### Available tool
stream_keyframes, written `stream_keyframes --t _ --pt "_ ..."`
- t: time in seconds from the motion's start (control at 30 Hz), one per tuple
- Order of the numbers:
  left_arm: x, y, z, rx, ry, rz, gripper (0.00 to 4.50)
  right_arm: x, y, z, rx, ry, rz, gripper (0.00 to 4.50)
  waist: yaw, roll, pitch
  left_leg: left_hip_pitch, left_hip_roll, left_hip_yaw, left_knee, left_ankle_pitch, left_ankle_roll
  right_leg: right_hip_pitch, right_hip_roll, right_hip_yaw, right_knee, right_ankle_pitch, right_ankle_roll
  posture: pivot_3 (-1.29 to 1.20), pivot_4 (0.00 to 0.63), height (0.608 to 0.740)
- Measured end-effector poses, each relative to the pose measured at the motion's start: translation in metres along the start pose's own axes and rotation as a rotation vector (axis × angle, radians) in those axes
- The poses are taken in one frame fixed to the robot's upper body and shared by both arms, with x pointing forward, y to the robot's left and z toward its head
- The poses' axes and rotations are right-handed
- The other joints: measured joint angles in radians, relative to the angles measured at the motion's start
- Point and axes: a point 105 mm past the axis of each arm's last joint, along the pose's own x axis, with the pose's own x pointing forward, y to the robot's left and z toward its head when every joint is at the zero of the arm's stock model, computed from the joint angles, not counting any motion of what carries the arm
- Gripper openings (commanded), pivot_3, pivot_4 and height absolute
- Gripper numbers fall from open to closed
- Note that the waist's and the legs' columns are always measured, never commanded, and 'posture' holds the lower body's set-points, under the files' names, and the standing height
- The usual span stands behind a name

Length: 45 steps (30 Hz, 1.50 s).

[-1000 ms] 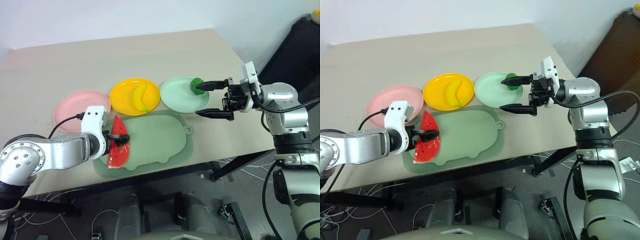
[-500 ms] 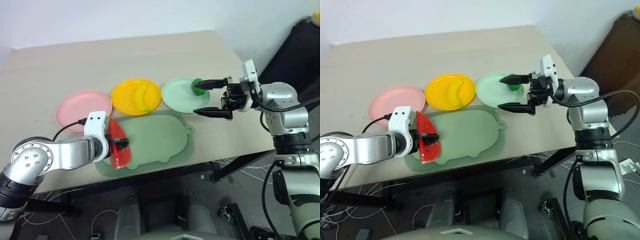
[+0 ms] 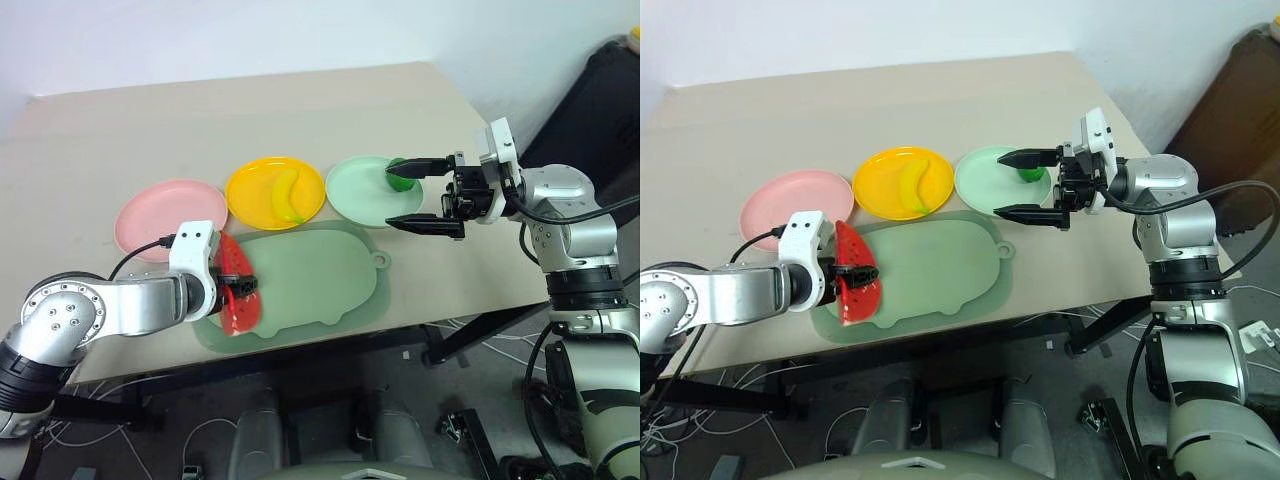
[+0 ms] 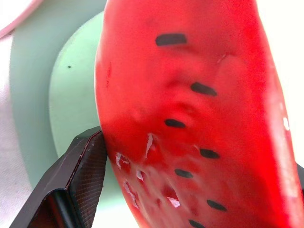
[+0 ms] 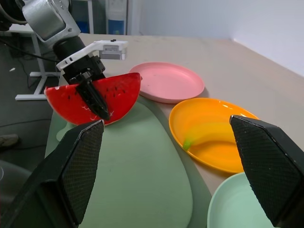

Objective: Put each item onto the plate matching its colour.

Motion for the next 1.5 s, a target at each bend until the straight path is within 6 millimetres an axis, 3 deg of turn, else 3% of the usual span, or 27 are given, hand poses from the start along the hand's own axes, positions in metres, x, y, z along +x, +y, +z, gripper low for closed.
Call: stream_keyframes --t 0.13,0.37,0.47,0.57,0.73,0.87,1.2,1.27,1.3,1.5 --pt "-0.012 -0.007 0.019 -0.008 -0.058 -0.150 3.63 0.000 0.000 0.000 0.002 -0.001 -0.003 4.50 0.003 0.000 0.000 -0.002 0.000 -0.002 0.000 0.000 0.000 -0.001 0.000 -0.002 -0.001 0.000 0.000 0.00 0.150 0.677" --pt "-0.049 -0.004 0.081 0.092 -0.221 -0.263 3.63 0.000 0.005 0.002 0.019 -0.019 0.026 4.50 0.002 0.001 0.001 -0.003 0.000 -0.004 0.000 0.000 0.000 0.000 0.000 -0.005 -0.002 0.000 0.000 0.00 0.150 0.677" --pt "-0.055 0.013 0.109 0.132 -0.299 -0.227 3.63 0.001 0.006 0.003 0.017 -0.030 0.030 4.50 0.001 0.001 0.001 -0.003 0.000 -0.005 0.000 0.000 0.000 0.000 0.000 -0.006 -0.002 0.000 0.000 0.00 0.150 0.677" --pt "-0.053 0.046 0.126 0.132 -0.341 -0.133 3.63 0.002 0.006 0.004 0.015 -0.037 0.027 4.50 0.000 0.001 0.001 -0.003 0.000 -0.004 -0.001 0.000 0.000 0.000 0.000 -0.006 -0.002 0.000 0.000 0.00 0.150 0.677" --pt "-0.026 0.091 0.115 0.143 -0.254 -0.013 3.63 0.004 0.005 0.004 0.015 -0.044 0.014 4.50 0.001 0.002 0.002 -0.004 0.000 -0.004 -0.001 0.000 0.000 -0.001 0.000 -0.006 -0.001 0.000 0.000 0.00 0.150 0.677" --pt "-0.014 0.110 0.106 0.132 -0.188 0.024 3.63 0.004 0.006 0.004 0.016 -0.048 0.008 4.50 0.002 0.001 0.002 -0.005 0.000 -0.004 -0.001 0.000 0.000 -0.002 0.000 -0.006 -0.002 0.000 0.000 0.00 0.150 0.677" --pt "0.003 0.129 0.110 0.112 -0.210 0.055 3.63 0.004 0.010 0.001 0.027 -0.055 -0.011 4.50 0.000 0.001 0.002 -0.005 0.000 -0.004 -0.001 0.000 0.000 -0.002 0.000 -0.006 -0.001 0.000 0.000 0.00 0.150 0.677" --pt "0.003 0.130 0.112 0.115 -0.221 0.055 4.35 0.004 0.010 0.002 0.024 -0.056 -0.013 4.50 0.000 0.001 0.002 -0.005 0.000 -0.004 -0.001 0.000 0.000 -0.002 0.000 -0.006 -0.001 0.000 0.000 0.00 0.150 0.677" --pt "0.004 0.131 0.113 0.116 -0.224 0.054 4.46 0.004 0.009 0.002 0.023 -0.056 -0.013 4.50 0.000 0.001 0.002 -0.005 0.000 -0.004 -0.001 0.000 0.000 -0.002 0.000 -0.006 -0.001 0.000 0.000 0.00 0.150 0.677" --pt "0.003 0.131 0.116 0.115 -0.237 0.028 4.46 0.004 0.010 0.003 0.021 -0.058 -0.018 4.50 0.001 0.001 0.002 -0.005 0.000 -0.004 -0.001 0.000 0.000 -0.002 0.000 -0.006 -0.001 0.000 0.000 0.00 0.150 0.677"
